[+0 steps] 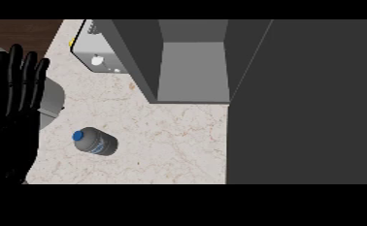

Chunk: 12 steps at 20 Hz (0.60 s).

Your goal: Pick up the bottled water, place it into the cabinet and close the cabinet

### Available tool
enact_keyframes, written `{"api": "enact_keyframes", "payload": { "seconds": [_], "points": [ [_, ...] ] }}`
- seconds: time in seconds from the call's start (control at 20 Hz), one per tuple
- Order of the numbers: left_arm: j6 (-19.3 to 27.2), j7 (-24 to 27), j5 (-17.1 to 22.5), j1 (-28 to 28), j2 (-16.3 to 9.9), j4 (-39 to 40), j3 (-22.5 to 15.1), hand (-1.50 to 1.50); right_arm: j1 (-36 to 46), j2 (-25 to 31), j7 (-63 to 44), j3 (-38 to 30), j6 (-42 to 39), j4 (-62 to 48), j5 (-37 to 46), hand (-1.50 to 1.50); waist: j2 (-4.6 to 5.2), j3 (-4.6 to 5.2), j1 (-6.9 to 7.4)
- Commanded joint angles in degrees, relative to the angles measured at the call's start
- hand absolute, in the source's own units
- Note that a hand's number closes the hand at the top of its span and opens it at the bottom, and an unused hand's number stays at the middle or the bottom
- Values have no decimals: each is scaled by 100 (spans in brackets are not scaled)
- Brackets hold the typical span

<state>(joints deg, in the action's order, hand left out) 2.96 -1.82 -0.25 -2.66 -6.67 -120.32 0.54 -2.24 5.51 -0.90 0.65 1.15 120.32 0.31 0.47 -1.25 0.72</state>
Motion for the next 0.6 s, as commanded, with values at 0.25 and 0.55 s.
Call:
{"api": "enact_keyframes", "payload": {
  "seconds": [0.25,0.55],
  "points": [
    [939,-261,-874,937,422,-889,192,-150,-736,76,130,377,-455,908,-174,-150,-76,123,-64],
    [2050,-1271,-341,1855,660,-1790,-201,-150,-1265,-72,-588,1426,-772,1577,-532,-150,-87,124,-39]
  ]
}}
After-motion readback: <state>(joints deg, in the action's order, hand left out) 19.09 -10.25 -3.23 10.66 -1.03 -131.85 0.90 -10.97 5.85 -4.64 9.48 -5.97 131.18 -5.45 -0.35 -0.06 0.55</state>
